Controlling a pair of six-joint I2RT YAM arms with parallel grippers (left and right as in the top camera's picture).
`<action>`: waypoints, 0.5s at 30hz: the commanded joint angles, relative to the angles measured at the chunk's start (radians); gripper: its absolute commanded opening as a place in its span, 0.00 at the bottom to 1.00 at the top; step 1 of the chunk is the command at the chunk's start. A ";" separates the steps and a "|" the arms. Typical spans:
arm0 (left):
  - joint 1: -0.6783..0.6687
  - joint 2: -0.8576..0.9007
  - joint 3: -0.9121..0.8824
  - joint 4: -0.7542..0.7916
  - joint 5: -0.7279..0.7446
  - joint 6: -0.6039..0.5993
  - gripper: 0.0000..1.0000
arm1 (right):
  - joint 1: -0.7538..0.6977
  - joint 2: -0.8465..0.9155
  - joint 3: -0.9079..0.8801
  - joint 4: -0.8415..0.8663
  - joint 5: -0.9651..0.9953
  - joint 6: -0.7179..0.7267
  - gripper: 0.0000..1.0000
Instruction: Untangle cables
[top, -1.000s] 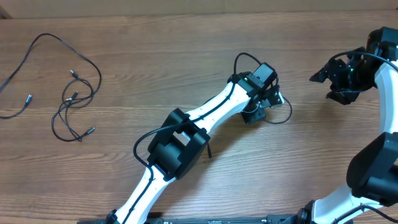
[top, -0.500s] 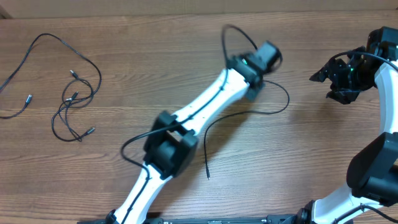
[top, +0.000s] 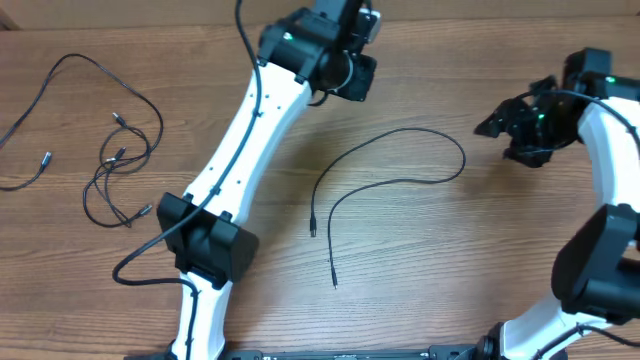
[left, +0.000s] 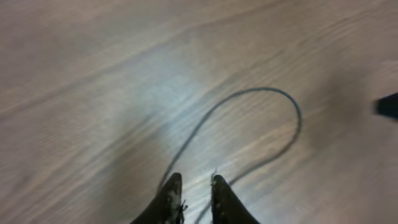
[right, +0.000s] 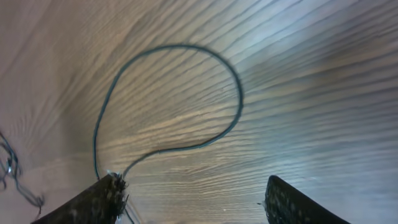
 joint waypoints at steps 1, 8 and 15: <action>0.027 0.008 -0.004 -0.006 0.146 -0.026 0.21 | 0.020 0.054 -0.040 0.021 -0.061 -0.035 0.70; 0.027 0.008 -0.004 -0.024 0.152 -0.026 0.29 | 0.079 0.113 -0.111 0.037 -0.128 0.016 0.66; 0.027 0.008 -0.004 -0.022 0.152 -0.026 0.34 | 0.106 0.114 -0.244 0.167 -0.128 0.207 0.66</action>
